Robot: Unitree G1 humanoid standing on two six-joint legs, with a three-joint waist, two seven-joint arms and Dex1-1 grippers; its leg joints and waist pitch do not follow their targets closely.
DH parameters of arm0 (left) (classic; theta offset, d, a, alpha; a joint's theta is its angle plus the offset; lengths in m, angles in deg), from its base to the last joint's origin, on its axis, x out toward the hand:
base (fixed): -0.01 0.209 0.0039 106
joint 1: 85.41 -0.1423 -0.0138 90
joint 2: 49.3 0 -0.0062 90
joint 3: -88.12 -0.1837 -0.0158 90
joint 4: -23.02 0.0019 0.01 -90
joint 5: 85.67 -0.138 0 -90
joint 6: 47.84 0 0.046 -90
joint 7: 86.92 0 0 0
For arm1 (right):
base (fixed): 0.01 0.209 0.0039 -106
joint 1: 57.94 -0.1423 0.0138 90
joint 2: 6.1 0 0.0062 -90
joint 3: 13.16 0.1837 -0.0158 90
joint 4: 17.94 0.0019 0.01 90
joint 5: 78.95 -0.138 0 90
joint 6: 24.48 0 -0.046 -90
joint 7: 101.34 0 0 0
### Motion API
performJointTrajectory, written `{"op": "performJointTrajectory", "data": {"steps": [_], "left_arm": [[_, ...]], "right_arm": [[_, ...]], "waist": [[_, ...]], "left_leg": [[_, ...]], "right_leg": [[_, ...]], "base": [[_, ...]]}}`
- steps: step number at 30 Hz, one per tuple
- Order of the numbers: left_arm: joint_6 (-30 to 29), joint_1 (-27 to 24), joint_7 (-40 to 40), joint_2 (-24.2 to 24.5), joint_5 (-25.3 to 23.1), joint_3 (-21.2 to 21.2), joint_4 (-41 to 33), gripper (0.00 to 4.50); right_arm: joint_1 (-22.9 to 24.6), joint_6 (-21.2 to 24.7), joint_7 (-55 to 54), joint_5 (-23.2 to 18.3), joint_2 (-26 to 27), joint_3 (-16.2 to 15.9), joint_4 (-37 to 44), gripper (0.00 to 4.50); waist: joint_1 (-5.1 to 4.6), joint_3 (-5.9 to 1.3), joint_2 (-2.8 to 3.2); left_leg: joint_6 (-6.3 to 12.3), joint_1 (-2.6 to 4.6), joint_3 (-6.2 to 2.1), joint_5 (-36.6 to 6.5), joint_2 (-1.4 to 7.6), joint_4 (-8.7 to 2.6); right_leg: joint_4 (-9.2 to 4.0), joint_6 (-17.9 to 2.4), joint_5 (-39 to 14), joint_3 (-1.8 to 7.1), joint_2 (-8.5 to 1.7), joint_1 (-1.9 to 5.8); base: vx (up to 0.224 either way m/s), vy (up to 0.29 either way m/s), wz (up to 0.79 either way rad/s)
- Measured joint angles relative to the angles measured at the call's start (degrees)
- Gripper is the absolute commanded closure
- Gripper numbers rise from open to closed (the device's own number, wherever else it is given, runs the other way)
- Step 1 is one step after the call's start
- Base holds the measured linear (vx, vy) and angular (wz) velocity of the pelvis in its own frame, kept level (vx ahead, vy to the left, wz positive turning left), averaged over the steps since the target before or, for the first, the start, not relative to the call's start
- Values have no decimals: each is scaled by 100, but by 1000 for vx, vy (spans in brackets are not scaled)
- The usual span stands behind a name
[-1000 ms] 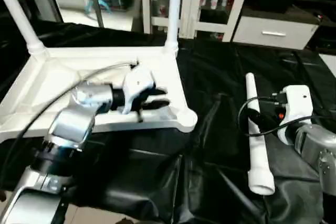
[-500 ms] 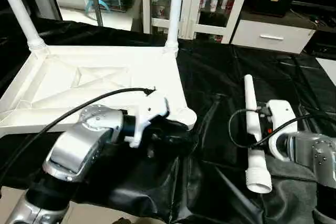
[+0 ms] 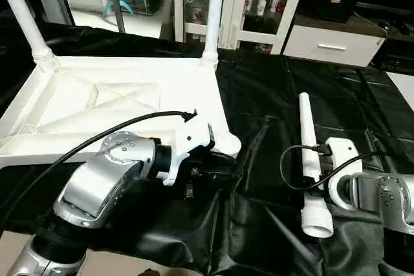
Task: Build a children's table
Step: Pick table leg
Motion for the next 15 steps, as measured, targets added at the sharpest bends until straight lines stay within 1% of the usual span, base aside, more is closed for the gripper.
{"op": "performJointTrajectory", "data": {"steps": [2, 5, 9, 10, 11, 13, 14, 15], "left_arm": [[-25, 0, 14, 12, 6, -1, -32, 295], [-93, -13, 73, 38, 43, -2, -49, 295], [-111, -90, 155, 77, 48, -27, -90, 295], [-113, -91, 171, 83, 48, -32, -98, 295], [-115, -91, 179, 101, 47, -32, -103, 295], [-119, -91, 184, 104, 48, -32, -103, 295], [-128, -91, 195, 115, 47, -32, -102, 295], [-130, -90, 219, 116, 48, -20, -98, 278]], "right_arm": [[4, 43, 2, -1, 71, 34, -7, 105], [56, 44, 2, 5, 230, 117, -37, 145], [52, -24, -64, 19, 292, 293, -120, 157], [36, -39, -79, 25, 314, 337, -157, 182], [-12, -74, -110, 52, 371, 370, -182, 190], [-31, -125, -127, 61, 400, 387, -212, 194], [-31, -152, -134, 63, 418, 417, -225, 204], [-32, -186, -149, 65, 458, 468, -229, 228]], "waist": [[1, -2, -4], [4, -4, -10], [7, -10, -25], [7, -12, -27], [6, -13, -29], [6, -13, -31], [9, -12, -31], [11, -13, -27]], "left_leg": [[-1, 1, 0, 1, 0, 0], [-4, 2, 0, 2, 0, 0], [-7, 3, -1, 4, 0, 0], [-9, 4, -1, 5, 0, 0], [-11, 5, -2, 7, 0, 0], [-13, 5, -3, 8, 0, 0], [-14, 5, -4, 8, 0, 0], [-14, 6, -4, 8, 0, 0]], "right_leg": [[1, 1, -1, 0, 0, 0], [2, 2, -1, 0, 0, 1], [2, 5, -2, -1, 0, 2], [2, 5, -2, -1, 0, 3], [2, 5, 0, -1, 0, 4], [3, 7, 1, -1, 0, 4], [3, 7, 1, -1, 0, 4], [4, 7, 1, -1, 0, 4]], "base": [[0, 0, 0], [0, 0, 0], [0, 0, 0], [0, 0, 0], [0, 0, 0], [0, 0, 0], [0, 0, 0], [0, 0, 0]]}}
